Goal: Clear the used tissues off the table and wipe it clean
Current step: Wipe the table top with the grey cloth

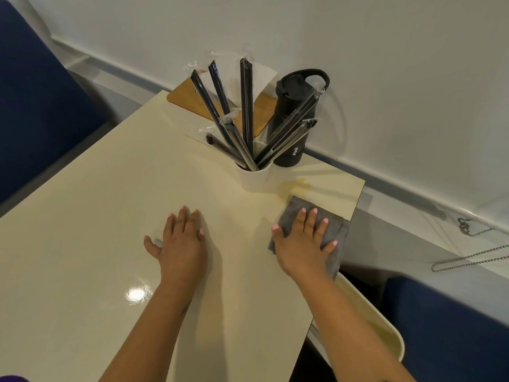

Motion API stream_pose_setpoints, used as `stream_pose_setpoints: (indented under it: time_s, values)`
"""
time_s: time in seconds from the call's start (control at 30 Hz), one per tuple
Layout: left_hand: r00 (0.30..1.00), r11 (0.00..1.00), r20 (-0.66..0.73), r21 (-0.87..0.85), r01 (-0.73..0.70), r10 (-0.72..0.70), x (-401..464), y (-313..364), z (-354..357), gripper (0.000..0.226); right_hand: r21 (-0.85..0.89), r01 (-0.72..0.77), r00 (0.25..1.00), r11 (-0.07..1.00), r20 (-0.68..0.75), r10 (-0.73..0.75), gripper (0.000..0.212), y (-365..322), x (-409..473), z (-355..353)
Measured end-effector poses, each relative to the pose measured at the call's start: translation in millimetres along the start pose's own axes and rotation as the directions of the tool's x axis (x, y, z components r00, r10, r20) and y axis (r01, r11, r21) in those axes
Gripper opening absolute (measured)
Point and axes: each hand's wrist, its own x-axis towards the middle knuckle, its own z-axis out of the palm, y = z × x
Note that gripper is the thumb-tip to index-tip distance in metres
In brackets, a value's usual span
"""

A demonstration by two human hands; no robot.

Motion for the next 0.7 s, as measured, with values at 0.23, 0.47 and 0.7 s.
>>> stream_pose_setpoints:
  time_s: [0.23,0.47,0.7]
  values:
    - [1.0,1.0,-0.007,-0.016,-0.011,0.011,0.0,-2.6,-0.8,0.045,-0.104,0.03,0.974,0.994,-0.221,-0.053,0.058,-7.4,39.3,4.7]
    - [1.0,0.999,-0.017,-0.032,-0.008,0.008,0.3,-3.4,-0.6,0.045,-0.27,0.228,0.926,0.936,-0.238,-0.294,0.055,29.4,24.5,7.9]
    - [1.0,1.0,-0.008,-0.028,0.001,-0.001,1.3,-4.0,-0.6,0.046,-0.244,0.137,0.955,0.96,-0.225,-0.193,0.052,12.3,66.1,-19.8]
